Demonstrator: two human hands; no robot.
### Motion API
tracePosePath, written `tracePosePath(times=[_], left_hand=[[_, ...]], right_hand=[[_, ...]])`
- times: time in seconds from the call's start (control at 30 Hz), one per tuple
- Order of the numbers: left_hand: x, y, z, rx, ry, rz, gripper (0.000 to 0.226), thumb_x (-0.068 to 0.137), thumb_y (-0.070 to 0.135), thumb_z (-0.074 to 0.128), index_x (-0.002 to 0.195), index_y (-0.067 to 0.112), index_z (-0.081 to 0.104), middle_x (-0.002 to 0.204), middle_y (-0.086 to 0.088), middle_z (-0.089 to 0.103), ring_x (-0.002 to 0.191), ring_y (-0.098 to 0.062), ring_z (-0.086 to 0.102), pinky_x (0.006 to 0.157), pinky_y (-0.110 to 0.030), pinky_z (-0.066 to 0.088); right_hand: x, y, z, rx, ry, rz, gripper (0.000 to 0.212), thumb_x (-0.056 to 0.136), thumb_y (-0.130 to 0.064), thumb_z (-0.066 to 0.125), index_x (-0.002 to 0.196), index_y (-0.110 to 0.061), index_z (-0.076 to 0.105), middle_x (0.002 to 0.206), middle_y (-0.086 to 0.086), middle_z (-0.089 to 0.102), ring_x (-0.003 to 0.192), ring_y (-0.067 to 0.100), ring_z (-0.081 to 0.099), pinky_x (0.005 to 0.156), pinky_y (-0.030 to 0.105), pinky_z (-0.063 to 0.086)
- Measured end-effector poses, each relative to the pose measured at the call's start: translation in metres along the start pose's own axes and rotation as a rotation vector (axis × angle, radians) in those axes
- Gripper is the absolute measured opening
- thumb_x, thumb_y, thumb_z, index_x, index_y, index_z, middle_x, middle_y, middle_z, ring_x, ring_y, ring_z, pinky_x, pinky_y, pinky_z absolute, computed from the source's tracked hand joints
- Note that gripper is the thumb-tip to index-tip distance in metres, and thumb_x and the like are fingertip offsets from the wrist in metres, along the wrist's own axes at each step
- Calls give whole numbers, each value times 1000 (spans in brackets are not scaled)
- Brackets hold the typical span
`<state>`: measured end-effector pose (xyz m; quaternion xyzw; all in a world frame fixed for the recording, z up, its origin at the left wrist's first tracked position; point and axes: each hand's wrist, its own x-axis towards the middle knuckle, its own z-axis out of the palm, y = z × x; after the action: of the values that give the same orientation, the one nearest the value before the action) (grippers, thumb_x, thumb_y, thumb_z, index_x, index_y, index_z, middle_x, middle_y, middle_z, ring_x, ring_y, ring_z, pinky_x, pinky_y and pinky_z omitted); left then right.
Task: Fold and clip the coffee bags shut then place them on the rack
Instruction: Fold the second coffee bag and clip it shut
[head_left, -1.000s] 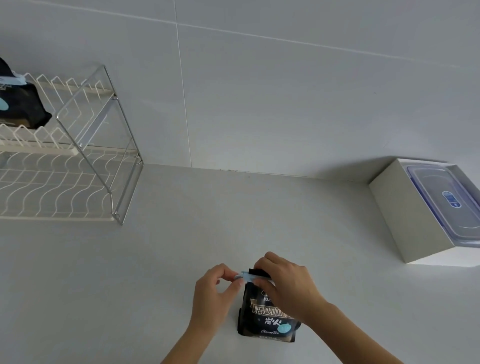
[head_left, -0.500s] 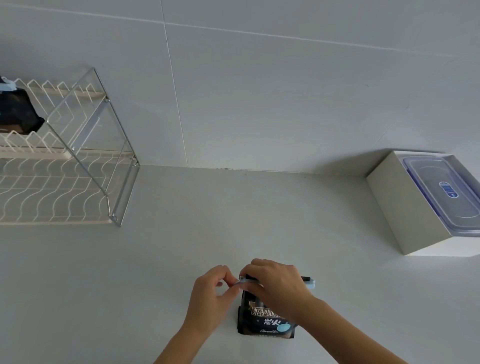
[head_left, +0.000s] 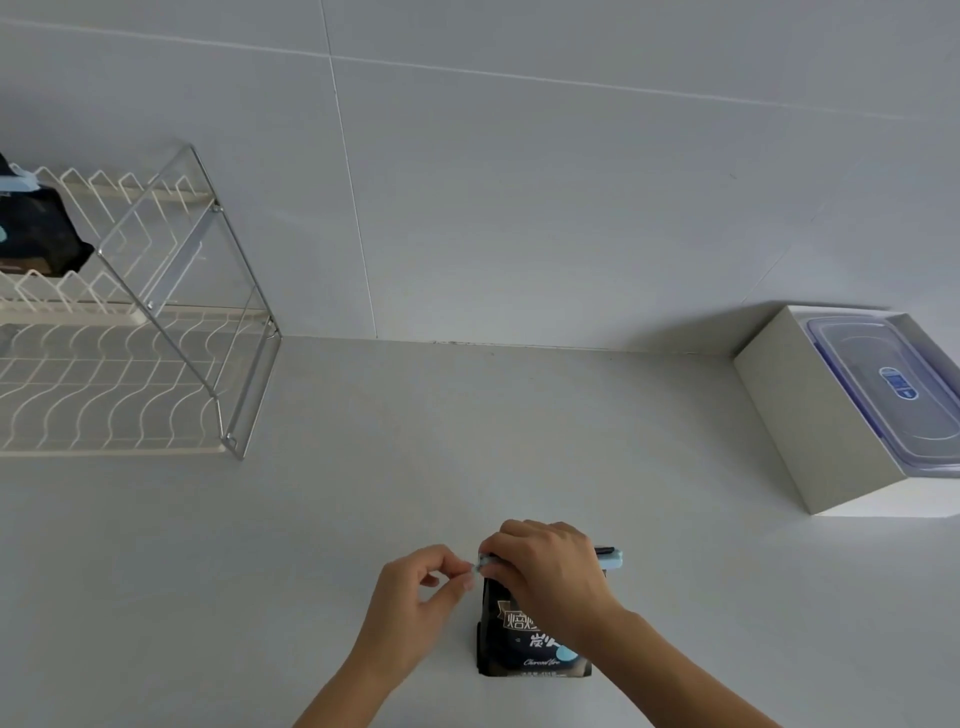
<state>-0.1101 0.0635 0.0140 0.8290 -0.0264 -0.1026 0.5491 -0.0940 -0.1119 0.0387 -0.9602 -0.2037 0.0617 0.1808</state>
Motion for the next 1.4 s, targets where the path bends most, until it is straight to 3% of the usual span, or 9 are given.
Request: tracePosePath(times=[0.23, 0.43, 0.53, 0.7, 0.8, 0.97, 1.1, 1.23, 1.4], left_hand=[[-14, -2, 4, -50, 2, -46, 17, 83, 24, 68, 67, 26, 69, 72, 9, 72, 73, -6, 65, 73, -18, 48], [-8, 3, 14, -214, 37, -135, 29, 81, 32, 67, 63, 10, 60, 54, 6, 62, 52, -2, 53, 55, -11, 40], [-5, 0, 12, -297, -47, -173, 18, 87, 17, 63, 75, 6, 57, 56, 1, 64, 58, -13, 57, 58, -22, 45], [-3, 12, 13, -390, -277, -237, 31, 85, 37, 56, 95, 7, 56, 58, 2, 64, 46, -8, 45, 44, -12, 34], [1, 13, 11, -470, -323, -251, 21, 87, 38, 56, 89, 18, 59, 61, 1, 60, 48, -7, 42, 44, -13, 30], [2, 11, 18, -459, -184, -84, 17, 93, 19, 52, 80, 9, 58, 55, 5, 48, 52, -7, 39, 50, -12, 33], [9, 12, 15, -420, -109, -33, 16, 92, 14, 54, 81, 8, 62, 63, 8, 59, 62, -6, 52, 59, -12, 41], [15, 7, 15, -306, -51, -8, 18, 93, 16, 54, 78, 8, 60, 64, 2, 55, 63, -12, 46, 60, -23, 36], [22, 3, 13, -379, -12, -128, 21, 93, 15, 52, 76, 3, 56, 49, 13, 44, 48, -2, 38, 48, -10, 33]], right_hand=[[-7, 1, -3, 60, -7, -6, 31, 85, -56, 49, 96, -32, 66, 87, -11, 67, 74, 9, 60, 65, 21, 33], [-10, 1, -13, 219, -31, 47, 40, 75, -66, 52, 102, -37, 59, 94, -18, 64, 87, -2, 55, 65, 16, 40], [-10, 3, -16, 228, 15, 55, 22, 82, -49, 59, 91, -30, 65, 89, -14, 60, 87, 1, 50, 70, 25, 48], [-8, 1, -12, 223, 57, 35, 15, 86, -33, 61, 79, -21, 65, 78, -9, 62, 77, 6, 51, 65, 32, 51], [-10, 2, -11, 239, 126, 8, 18, 87, -31, 62, 76, -17, 64, 74, -6, 62, 74, 10, 53, 61, 34, 51], [-17, -3, -10, 303, 298, -16, 17, 86, -25, 60, 72, -16, 61, 70, -7, 60, 70, 11, 51, 55, 32, 48], [-13, -7, -9, 362, 367, -21, 13, 83, -18, 63, 71, -19, 59, 67, -8, 57, 67, 5, 46, 57, 23, 44], [-3, -3, -13, 328, 241, -7, 10, 85, -22, 63, 75, -18, 63, 73, -7, 60, 72, 10, 51, 59, 30, 48], [11, -2, -15, 217, 144, 9, 10, 85, -37, 60, 89, -28, 61, 84, -11, 60, 81, 6, 52, 58, 22, 41]])
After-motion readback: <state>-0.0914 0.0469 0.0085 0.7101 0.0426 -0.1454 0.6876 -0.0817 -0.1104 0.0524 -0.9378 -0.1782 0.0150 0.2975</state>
